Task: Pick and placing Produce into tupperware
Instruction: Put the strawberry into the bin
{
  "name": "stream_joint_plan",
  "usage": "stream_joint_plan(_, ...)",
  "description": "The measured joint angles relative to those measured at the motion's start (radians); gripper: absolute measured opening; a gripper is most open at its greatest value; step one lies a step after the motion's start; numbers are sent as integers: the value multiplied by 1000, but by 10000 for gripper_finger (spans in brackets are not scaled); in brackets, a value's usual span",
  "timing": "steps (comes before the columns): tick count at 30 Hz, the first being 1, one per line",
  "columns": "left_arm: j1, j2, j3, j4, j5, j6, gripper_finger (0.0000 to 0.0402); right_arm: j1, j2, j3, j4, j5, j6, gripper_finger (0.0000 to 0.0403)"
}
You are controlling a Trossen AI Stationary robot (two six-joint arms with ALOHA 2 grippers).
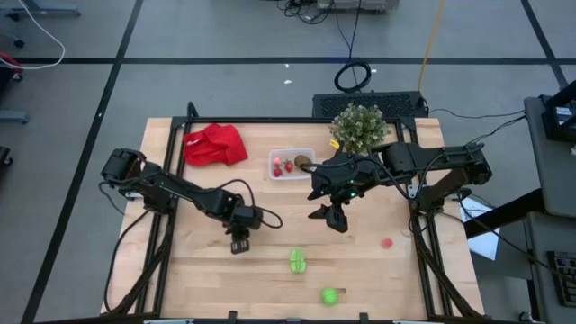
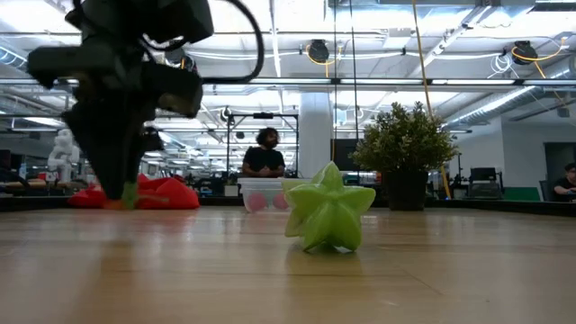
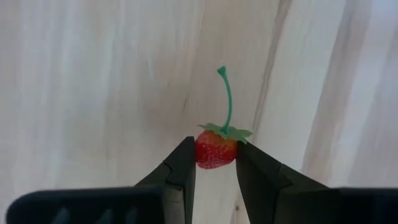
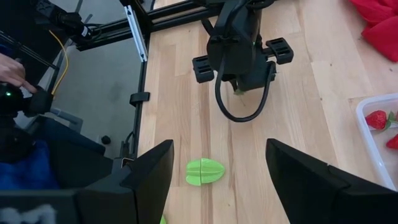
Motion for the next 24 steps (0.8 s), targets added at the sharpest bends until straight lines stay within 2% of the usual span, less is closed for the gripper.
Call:
stream_joint_plan(3, 22, -1, 64, -76, -2, 37, 92, 0, 0, 0, 0, 0, 0, 247)
stream_joint_plan(7, 69, -1, 170, -210, -56, 99, 92, 0, 0, 0, 0, 0, 0, 247)
stream_joint_plan(13, 167, -1, 322, -328, -84, 206, 92, 0, 0, 0, -1, -3, 0, 247)
stream_joint_plan(20, 341, -3, 455, -387, -106, 328, 92, 0, 0, 0, -5, -3, 0, 247)
stream_joint_plan(24, 447, -3, 475, -388, -106, 381, 92, 0, 0, 0, -16, -3, -8, 247)
